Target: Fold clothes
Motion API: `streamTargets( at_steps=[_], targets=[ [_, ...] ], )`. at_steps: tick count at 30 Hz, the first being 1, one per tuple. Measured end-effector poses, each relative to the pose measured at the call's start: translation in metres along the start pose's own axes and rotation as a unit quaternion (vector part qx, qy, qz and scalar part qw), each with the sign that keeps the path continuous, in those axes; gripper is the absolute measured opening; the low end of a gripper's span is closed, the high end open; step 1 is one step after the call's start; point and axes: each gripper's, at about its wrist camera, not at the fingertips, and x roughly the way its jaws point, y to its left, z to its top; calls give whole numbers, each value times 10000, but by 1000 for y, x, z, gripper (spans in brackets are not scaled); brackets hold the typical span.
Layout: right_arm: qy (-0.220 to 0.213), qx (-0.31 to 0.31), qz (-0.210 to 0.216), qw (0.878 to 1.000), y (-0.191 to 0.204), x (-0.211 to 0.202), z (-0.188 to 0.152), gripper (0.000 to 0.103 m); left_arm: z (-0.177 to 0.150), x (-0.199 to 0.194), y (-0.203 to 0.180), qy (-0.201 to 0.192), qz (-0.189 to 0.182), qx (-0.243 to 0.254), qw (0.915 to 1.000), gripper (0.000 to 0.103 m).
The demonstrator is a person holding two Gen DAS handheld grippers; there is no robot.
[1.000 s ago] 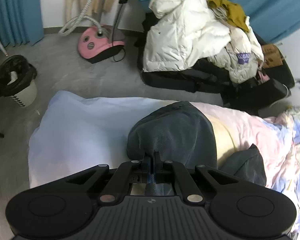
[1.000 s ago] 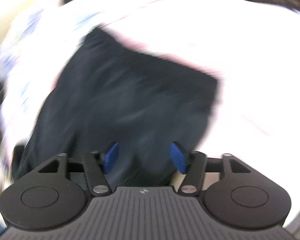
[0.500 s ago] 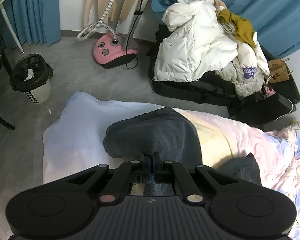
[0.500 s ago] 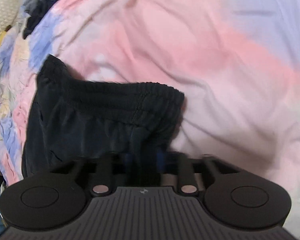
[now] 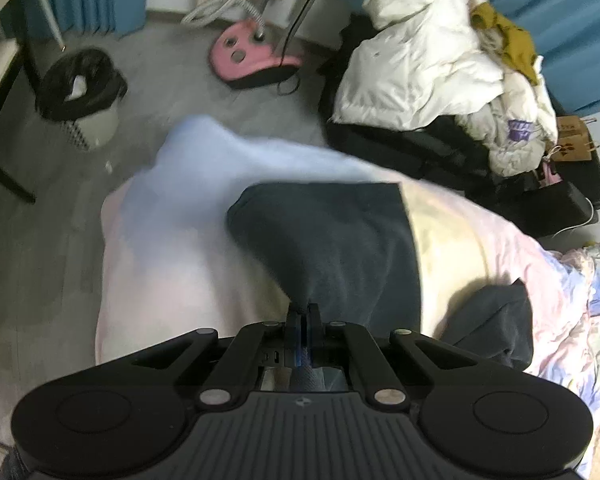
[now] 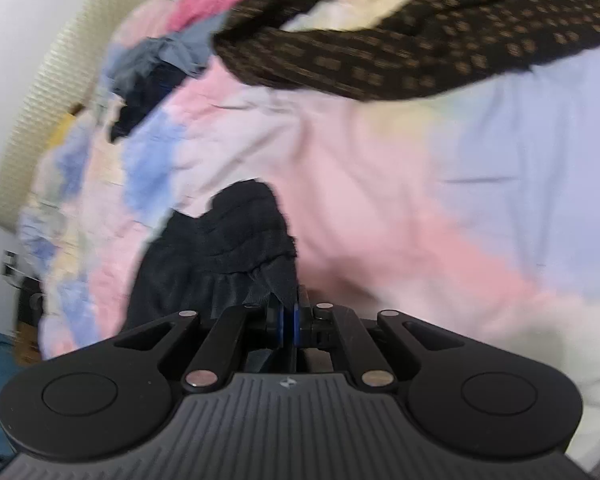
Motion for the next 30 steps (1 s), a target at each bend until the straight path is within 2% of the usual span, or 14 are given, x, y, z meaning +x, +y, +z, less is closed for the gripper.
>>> streamTargets(
  at_steps=[4,7,9,10,11,12,14,21,25,30],
  targets=[
    [156,-45,-637,9978,-21,27,-17,5,-8,4,20,105,44,-74,9999,6],
    [254,-408,-784,9958,-15,34,-20,6,-10,3,28,134,4,-88,9999,9],
    [318,-736,-818,9934,-4,32,-18,8,-11,0,29,121,-15,-64,9999,17],
    [352,-902,-833,9918,1,30,-16,9,-11,-2,29,120,-30,-68,9999,25],
    [386,-1067,-848,9899,7,29,-15,12,-12,-4,28,122,-60,-67,9999,29],
    [394,-1211,-849,9882,11,26,-14,15,-13,-5,27,123,-90,-65,9999,30],
    [370,-1468,-830,9850,19,16,-12,32,-14,-9,21,107,-125,-7,9999,43],
    [155,-2411,-639,9683,50,-19,-14,34,-20,-29,-11,-23,-374,609,9974,53],
    [323,-2928,-464,9545,77,-13,-27,34,-25,-28,-38,34,-491,1063,9931,54],
    [590,-3285,-190,9425,122,3,-57,34,-28,-4,-79,235,-628,1426,9875,54]
  ],
)
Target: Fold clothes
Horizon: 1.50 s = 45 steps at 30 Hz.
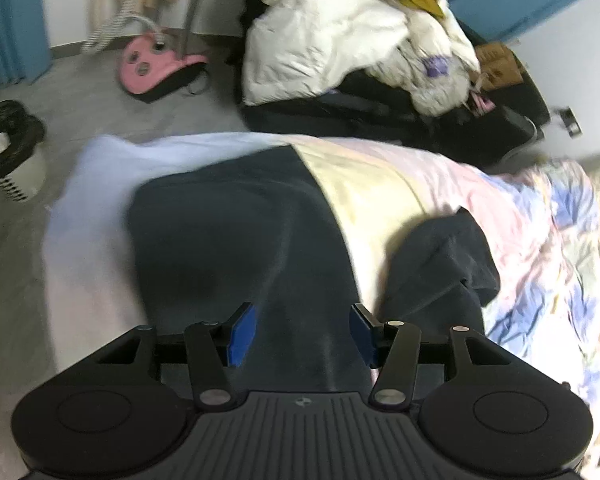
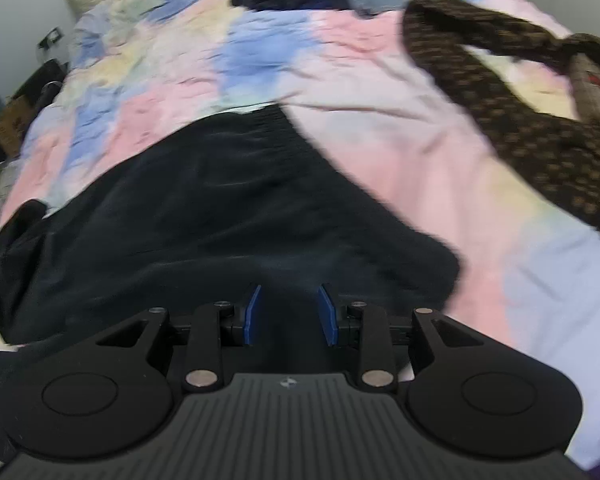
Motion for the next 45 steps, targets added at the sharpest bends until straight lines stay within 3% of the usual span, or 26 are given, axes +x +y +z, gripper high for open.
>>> streamTargets(
  at_steps=[8,16,25,35,36,41,45],
  targets=[
    [415,-571,478,9964,112,23,1,34,32,78,-69,366,-448,433,9974,55],
    [803,-981,471,9908,194,39,2,34,84,171,-161,561,-901,885,9904,55],
    [1065,-1031,222,9887,225,63,17,34,125,267,-243,666,-1014,1068,9869,55],
    [1155,-1050,178,9876,244,93,40,34,132,334,-276,1031,-676,1130,9859,50],
    [1154,-1088,181,9872,247,95,42,34,131,337,-277,1063,-666,1129,9856,48],
    [1129,-1252,296,9852,256,98,51,34,125,325,-282,907,-696,1285,9851,13],
    [1093,-1284,382,9849,257,98,52,34,117,289,-277,563,-892,1138,9879,7]
  ],
)
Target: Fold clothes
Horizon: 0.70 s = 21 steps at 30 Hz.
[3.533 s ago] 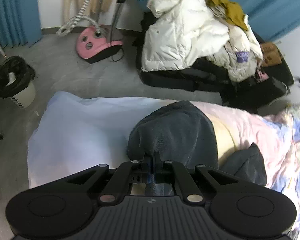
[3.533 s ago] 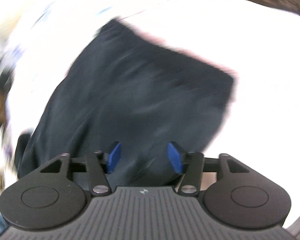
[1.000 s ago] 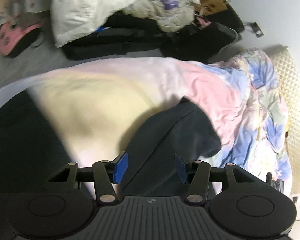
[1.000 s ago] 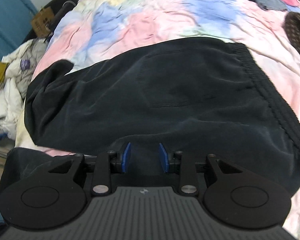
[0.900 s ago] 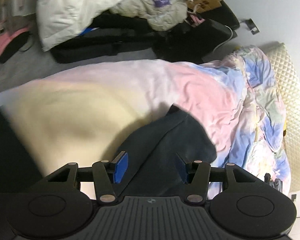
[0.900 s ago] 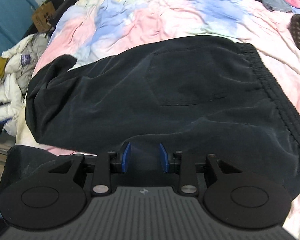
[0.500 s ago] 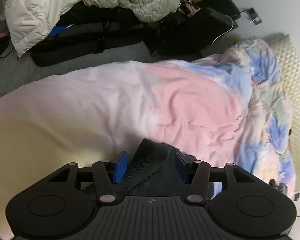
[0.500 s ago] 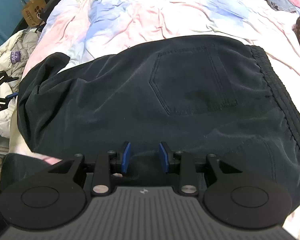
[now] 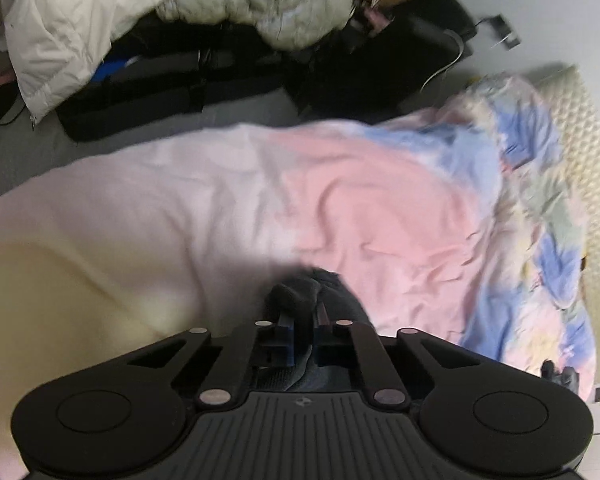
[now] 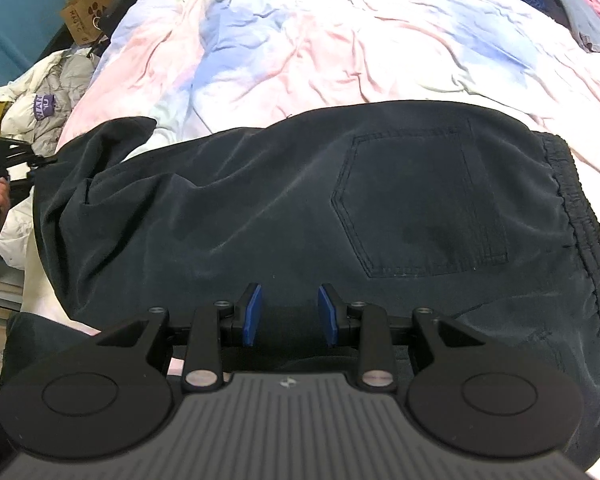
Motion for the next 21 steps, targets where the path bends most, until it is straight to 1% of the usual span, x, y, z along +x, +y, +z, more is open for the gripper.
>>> streamTargets(
  at_steps=[3,6,11,16,21],
  targets=[
    [-29,-59,113,9999,2,-1,-2,34,-14,-36,2,-282,-204,-50,9994,6],
    [-84,-126,251,9996,4,-6,-5,34,-26,-78,6,-546,-314,-54,9980,6],
    [-220,-256,467,9983,6,-19,-16,34,-40,-150,34,-1039,-419,-382,9930,6],
    [-208,-391,551,9975,6,-30,-33,34,-42,-210,80,-1625,-264,-890,9823,5],
    [-84,-499,499,9975,4,-34,-51,34,-42,-241,134,-1836,-33,-1472,9719,5]
  ],
)
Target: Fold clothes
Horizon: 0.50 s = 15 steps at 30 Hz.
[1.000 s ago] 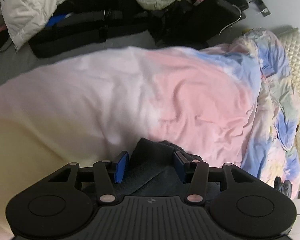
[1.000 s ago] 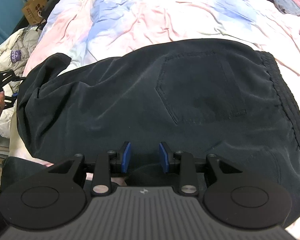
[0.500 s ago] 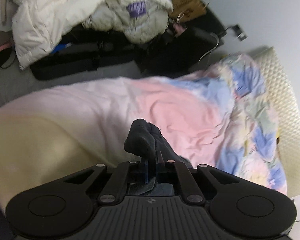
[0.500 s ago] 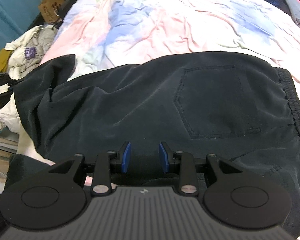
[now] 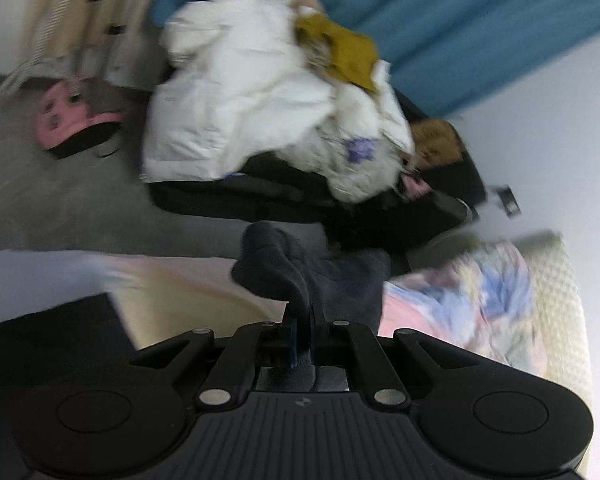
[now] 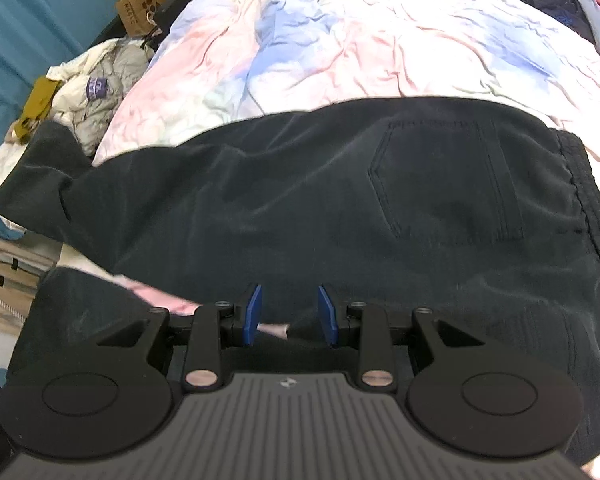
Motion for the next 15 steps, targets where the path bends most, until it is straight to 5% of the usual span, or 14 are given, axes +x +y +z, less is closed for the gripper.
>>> streamTargets(
  at_steps=[15],
  targets=[
    [567,-1099,25,9923,73,25,1,34,2,7,124,392,58,-970,9945,6]
  ],
)
